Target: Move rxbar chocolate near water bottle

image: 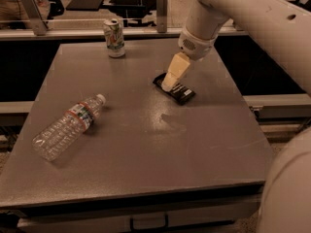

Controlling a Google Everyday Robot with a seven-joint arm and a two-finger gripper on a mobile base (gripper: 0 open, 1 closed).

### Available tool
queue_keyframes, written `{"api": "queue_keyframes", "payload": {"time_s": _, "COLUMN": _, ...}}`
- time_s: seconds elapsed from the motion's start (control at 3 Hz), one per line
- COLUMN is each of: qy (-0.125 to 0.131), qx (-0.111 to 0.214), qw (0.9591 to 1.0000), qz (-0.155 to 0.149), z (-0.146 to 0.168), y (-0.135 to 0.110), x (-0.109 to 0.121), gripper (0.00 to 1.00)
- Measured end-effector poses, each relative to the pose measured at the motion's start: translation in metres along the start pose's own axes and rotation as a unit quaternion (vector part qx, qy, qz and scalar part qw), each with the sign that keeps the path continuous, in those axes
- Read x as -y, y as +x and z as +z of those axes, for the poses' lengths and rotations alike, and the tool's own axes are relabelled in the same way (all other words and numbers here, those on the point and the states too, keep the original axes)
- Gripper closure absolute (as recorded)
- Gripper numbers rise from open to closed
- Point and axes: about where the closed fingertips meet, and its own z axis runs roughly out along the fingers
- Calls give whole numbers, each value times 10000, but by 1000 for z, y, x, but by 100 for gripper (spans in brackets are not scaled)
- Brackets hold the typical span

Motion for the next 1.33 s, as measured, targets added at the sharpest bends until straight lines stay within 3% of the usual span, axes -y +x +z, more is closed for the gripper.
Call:
{"api": "queue_keyframes", "payload": {"time_s": 0.67, "qy": -83, "qx": -255, "qw": 9996, "qz": -20, "z": 31, "y": -1, "x": -15, "gripper": 0}}
{"api": "queue_keyframes", "payload": {"time_s": 1.33, "qy": -47, "qx": -301, "qw": 9994, "qz": -183, "z": 31, "y": -1, "x": -28, "gripper": 49}}
